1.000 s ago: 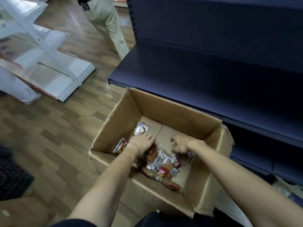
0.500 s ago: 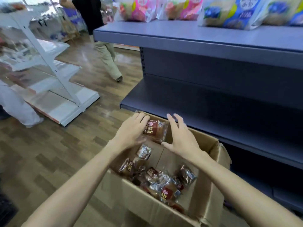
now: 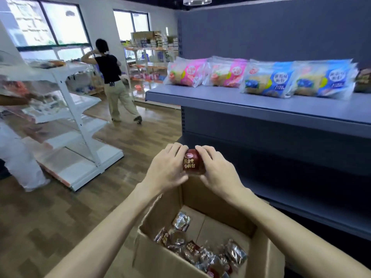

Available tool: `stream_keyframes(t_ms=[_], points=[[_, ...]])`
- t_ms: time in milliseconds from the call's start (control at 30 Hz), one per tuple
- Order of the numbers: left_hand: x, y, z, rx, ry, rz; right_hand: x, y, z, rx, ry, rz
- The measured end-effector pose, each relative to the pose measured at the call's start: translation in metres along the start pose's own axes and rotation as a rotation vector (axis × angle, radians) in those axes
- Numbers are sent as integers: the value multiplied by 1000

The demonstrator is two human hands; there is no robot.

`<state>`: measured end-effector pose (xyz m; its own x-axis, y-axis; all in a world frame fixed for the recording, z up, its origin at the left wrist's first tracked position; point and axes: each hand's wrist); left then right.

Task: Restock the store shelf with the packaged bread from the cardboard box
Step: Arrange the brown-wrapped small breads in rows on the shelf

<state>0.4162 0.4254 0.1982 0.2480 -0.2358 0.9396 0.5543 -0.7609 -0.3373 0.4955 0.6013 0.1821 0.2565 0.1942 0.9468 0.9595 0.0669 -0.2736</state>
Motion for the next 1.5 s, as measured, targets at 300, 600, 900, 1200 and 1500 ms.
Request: stream_keyframes(t_ms=[300,600,900,1200,1500], points=[[44,-12,-6,-15,19,99,80,-14,23,-11,151,84],[75,-87,57,-176,75,235,183,-1,86,-67,356,248],[80,-187,168,-399,231,285,251,56,196,-193,437,374],[75,-289,272,-435,421,252,308,99,321,-315,475,440],[53,-374,322,-360,330,109,329,77,410,-447,503,219]])
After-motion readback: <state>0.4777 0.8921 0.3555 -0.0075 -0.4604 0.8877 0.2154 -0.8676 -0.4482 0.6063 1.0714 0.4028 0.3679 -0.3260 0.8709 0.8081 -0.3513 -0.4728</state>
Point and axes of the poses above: each hand's wrist, its own y-axis away from the middle knuckle, its own x-axis out of the back of the hand, z = x × y, and after that the axes turned 13 degrees about -z, right-handed
